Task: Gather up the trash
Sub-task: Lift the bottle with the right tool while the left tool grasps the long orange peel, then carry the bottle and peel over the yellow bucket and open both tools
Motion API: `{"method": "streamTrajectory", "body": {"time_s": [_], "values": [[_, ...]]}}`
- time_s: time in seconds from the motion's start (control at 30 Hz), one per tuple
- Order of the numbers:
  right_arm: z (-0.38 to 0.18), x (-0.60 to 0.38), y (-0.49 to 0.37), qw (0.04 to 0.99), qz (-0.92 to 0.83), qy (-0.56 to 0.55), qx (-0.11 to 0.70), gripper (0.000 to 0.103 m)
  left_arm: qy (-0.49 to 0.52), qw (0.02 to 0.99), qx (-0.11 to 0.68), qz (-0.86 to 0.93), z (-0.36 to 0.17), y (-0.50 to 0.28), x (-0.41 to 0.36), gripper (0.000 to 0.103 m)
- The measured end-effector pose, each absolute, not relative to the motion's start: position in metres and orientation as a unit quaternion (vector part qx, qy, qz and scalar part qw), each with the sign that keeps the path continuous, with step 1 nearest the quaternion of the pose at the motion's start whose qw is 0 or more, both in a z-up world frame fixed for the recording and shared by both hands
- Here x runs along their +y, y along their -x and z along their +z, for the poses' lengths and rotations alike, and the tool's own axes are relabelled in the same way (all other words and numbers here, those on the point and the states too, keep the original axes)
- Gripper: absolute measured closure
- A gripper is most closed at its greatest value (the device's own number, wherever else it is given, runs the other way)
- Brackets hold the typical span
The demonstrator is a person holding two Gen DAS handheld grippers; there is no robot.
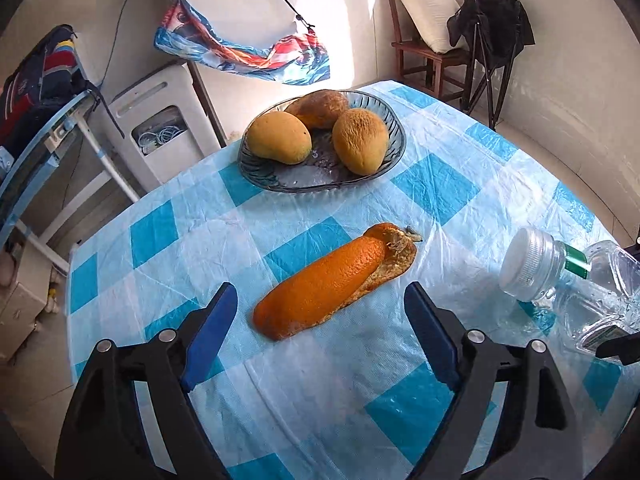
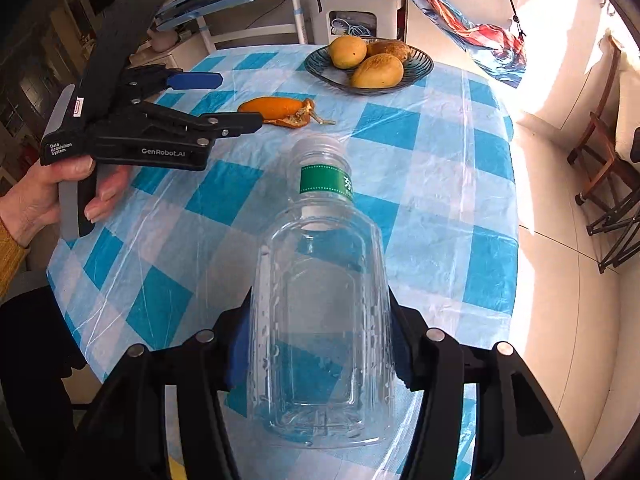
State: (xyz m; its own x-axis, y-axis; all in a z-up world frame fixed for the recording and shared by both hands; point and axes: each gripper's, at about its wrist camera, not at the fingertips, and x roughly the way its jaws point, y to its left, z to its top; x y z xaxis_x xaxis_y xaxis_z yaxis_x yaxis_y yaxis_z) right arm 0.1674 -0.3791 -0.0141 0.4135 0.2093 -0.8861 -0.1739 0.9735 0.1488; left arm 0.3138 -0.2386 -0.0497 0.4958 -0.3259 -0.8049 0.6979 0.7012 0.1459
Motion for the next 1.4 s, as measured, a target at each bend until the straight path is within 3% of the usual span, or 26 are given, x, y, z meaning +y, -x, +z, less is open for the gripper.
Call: {"method": "streamTrajectory", "body": {"time_s": [0.1,0.17,0.2,0.23,0.33,0.87,1.4], "values": [[-0.016,-0.381,-0.168,0.839,0.119,-0.023,0.531,0.047,-0.213,0.822,0.413,-0.329,-0.057,-0.329,-0.241,0.042],[-0.018,-0.378,-0.166,0.837,0.121,-0.017,0.534,0.047,-0.193,0.818,0.424,-0.337,-0.057,-0.334,-0.241,0.06],[-0.018,-0.377,-0.166,0.836,0.123,-0.015,0.534,0.047,-0.198,0.818,0.423,-0.336,-0.057,-0.333,-0.243,0.064],[-0.019,-0.376,-0.166,0.836,0.125,-0.015,0.534,0.047,-0.199,0.816,0.425,-0.337,-0.056,-0.331,-0.243,0.076],[-0.018,-0.371,-0.166,0.838,0.132,-0.015,0.53,0.047,-0.201,0.824,0.429,-0.311,-0.053,-0.318,-0.238,0.085],[-0.007,-0.321,-0.143,0.845,0.197,-0.059,0.493,0.048,-0.023,0.873,0.455,-0.173,-0.046,-0.131,-0.075,0.087],[0.002,-0.294,-0.046,0.86,0.228,-0.158,0.429,0.048,0.011,0.902,0.406,-0.149,-0.027,-0.025,-0.04,0.087]]}}
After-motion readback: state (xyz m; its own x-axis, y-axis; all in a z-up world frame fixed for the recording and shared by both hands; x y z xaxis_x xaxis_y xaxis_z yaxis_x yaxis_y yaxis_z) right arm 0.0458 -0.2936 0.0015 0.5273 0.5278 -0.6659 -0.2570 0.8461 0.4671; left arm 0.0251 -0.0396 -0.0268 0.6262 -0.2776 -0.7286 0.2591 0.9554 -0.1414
